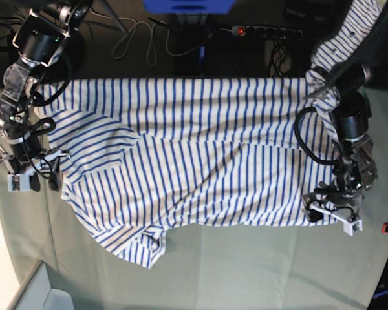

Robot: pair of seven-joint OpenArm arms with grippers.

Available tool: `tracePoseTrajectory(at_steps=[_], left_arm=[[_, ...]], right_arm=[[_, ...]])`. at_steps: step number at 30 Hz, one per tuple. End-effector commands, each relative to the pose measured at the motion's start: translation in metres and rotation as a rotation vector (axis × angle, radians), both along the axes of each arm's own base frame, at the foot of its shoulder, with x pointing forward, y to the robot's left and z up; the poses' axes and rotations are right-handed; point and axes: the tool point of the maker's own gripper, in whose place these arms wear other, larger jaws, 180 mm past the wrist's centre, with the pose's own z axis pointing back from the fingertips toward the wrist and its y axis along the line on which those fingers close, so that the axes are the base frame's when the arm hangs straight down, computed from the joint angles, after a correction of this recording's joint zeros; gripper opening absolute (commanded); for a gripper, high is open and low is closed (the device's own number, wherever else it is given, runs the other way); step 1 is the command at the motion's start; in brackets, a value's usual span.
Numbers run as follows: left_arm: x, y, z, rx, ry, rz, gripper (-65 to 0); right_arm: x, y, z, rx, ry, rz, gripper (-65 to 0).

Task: Layout the t-shirt on the table in an organized manner, then fold the t-shirt properly
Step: 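Move the left gripper along the shirt side and grasp its edge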

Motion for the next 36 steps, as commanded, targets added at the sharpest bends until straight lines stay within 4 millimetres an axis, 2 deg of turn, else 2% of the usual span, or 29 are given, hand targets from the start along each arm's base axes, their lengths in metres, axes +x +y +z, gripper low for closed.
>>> tracePoseTrajectory(at_steps=[1,6,9,21,25,30,36], left_arm=[[0.014,0.023,0.024,0.033,-0.072,0.048,-13.4],[0.023,0.025,0.022,0.001,-0.117,0.088,-13.4],[0.027,0.019,0.018,-0.021,-0.127,0.093,-13.4],[0.027,0.003,0.009,-0.011,-0.108,0.044,-13.4],[0.031,-0.005,0.011,0.022,-0.126,0.007,-13.4],[0.010,0.005,-0.015,0.059,-0.074,0.074,-13.4],[0.002,0.006,-0.023,0.062,-0.070,0.089,-13.7]], right_arm=[[0.008,-0.008,0.018,-0.013,-0.062,-0.005,-31.7],[0.006,-0.009,0.016,-0.014,-0.054,-0.006,-31.7],[0.000,-0.010,0.012,-0.016,-0.041,-0.005,-31.7],[-0.005,-0.008,0.006,-0.011,-0.026,-0.004,-31.7],[-0.001,-0.007,0.008,-0.013,-0.029,0.003,-31.7],[0.015,-0.012,0.009,0.008,-0.036,-0.004,-31.7],[0.029,-0.018,-0.003,0.054,-0.002,-0.014,-31.7]])
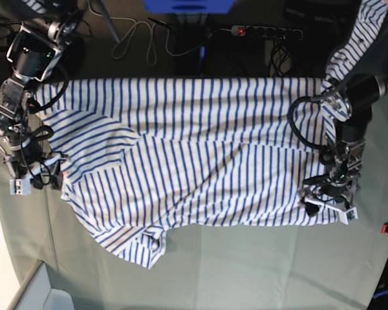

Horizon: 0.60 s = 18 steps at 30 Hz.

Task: Layout the t-shirt on the table in an organized manner, then fold the t-shirt properly
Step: 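Move the left gripper along the shirt side and grasp its edge, then move the right gripper along the opposite shirt side and grasp its edge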

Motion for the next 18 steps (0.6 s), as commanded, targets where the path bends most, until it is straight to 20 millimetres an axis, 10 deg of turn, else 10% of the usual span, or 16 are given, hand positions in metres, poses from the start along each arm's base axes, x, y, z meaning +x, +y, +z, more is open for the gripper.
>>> tracePoseTrajectory(at_steps=[1,5,18], left_arm=[[0.005,0.005,0.006,0.001,0.000,0.005,-13.7],[0.007,0.005,0.007,0.000,-0.002,0.004,-15.9],[0.005,0.002,0.005,-0.006,0.002,0.001,-58.0]], right_arm=[[0.018,-0.008,0.025,-0.002,-0.087,-0.010,-31.7],[0.039,0.001,0.022,0.061,-0.084,-0.013,-31.7],[0.073,0.022,-0.004,0.120,-0.002,0.062,-31.2]])
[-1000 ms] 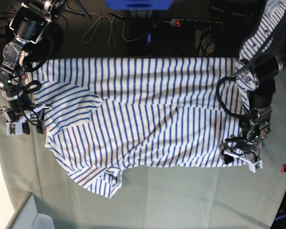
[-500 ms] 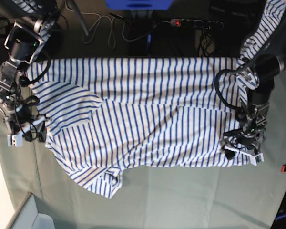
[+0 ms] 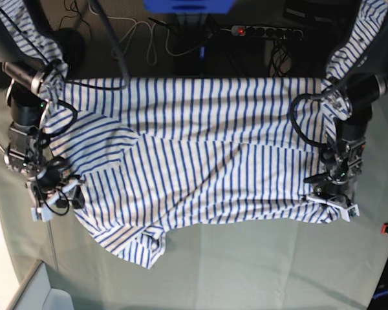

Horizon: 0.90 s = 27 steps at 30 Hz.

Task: Layout the t-shirt on the table in an organized manner, then fold the t-shirt properly
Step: 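Move the right gripper along the opposite shirt side and grasp its edge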

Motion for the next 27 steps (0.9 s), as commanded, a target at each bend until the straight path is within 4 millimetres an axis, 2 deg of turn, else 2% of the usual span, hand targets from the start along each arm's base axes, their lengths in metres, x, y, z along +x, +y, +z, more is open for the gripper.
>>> tracePoseTrajectory(at_steps=[1,2,11,15,19,27], left_arm=[[0.009,-0.001,0.009,-0.005,-0.011,-0.012,-61.2],[0.009,-0.002,0.008,-0.007,-0.010,-0.014,-65.0],[0.003,-0.002,0.002,-0.006,0.003,-0.016,-64.8],[0.003,-0.002,0.002,-0.007,0.004,-0.016,-64.8],[0.003,-0.004,0.001,-0.009,0.005,-0.017,-64.8],[0.001,-0.001,0.000,-0.006,0.010,-0.016,-64.8]], right_arm=[[0.018,-0.010,0.024,0.007,-0.087,-0.024,-30.6],[0.019,-0.005,0.021,0.021,-0.088,-0.019,-29.8],[0.011,0.011,-0.001,-0.060,-0.023,0.053,-29.1],[0.008,0.003,-0.011,-0.093,0.008,0.017,-29.1],[0.013,-0.012,-0.005,-0.144,-0.010,-0.037,-29.1],[0.007,-0.006,-0.014,-0.134,0.015,-0.033,-29.1]])
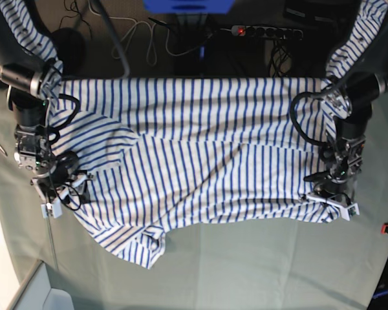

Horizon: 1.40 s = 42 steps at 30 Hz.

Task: Layout the t-shirt on the table in an organized manner, then fold the t-shirt properly
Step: 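Move the right gripper along the opposite shirt side and grasp its edge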

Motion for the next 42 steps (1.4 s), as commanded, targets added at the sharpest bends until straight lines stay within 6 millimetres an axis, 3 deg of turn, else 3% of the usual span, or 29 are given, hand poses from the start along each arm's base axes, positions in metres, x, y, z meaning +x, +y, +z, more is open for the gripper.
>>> tracePoseTrajectory(at_steps=[1,9,11,16,20,23,27,29,35,42], left_arm=[[0.004,-0.003,0.002,-0.009,0.012,-0.016,-64.8],[-0.005,-0.002,-0.005,-0.006,0.030,-0.015,-64.8],[-0.005,-0.001,-0.006,-0.005,0.031,-0.014,-64.8],[-0.003,-0.001,-0.003,-0.004,0.024,-0.015,-64.8],[-0.005,0.000,-0.006,-0.017,0.048,-0.012,-64.8],[0.004,0.012,0.012,0.006,0.031,-0.010,-64.8],[-0.008,0.028,0.026,0.076,0.018,-0.012,-64.8],[-0.011,0.018,0.031,0.084,0.011,-0.027,-64.8],[-0.021,0.017,0.055,0.145,-0.031,-0.038,-64.8],[-0.022,0.025,0.059,0.076,-0.048,-0.006,-64.9]], right_arm=[[0.005,-0.010,0.005,-0.019,-0.005,-0.023,-29.2],[-0.004,-0.005,-0.008,0.004,0.036,-0.024,-31.0],[-0.005,-0.004,-0.009,0.005,0.039,-0.021,-37.2],[-0.001,-0.007,-0.004,-0.001,0.024,-0.024,-65.0],[0.006,-0.014,0.010,-0.019,-0.023,-0.021,-65.0],[-0.004,-0.018,0.025,-0.043,-0.086,0.020,-65.0],[-0.013,-0.011,0.046,-0.059,-0.177,0.015,-65.0],[-0.016,-0.013,0.055,-0.076,-0.209,0.006,-65.0],[-0.032,-0.010,0.055,-0.092,-0.222,0.009,-65.0],[-0.033,-0.010,0.057,-0.055,-0.235,-0.009,-65.0]])
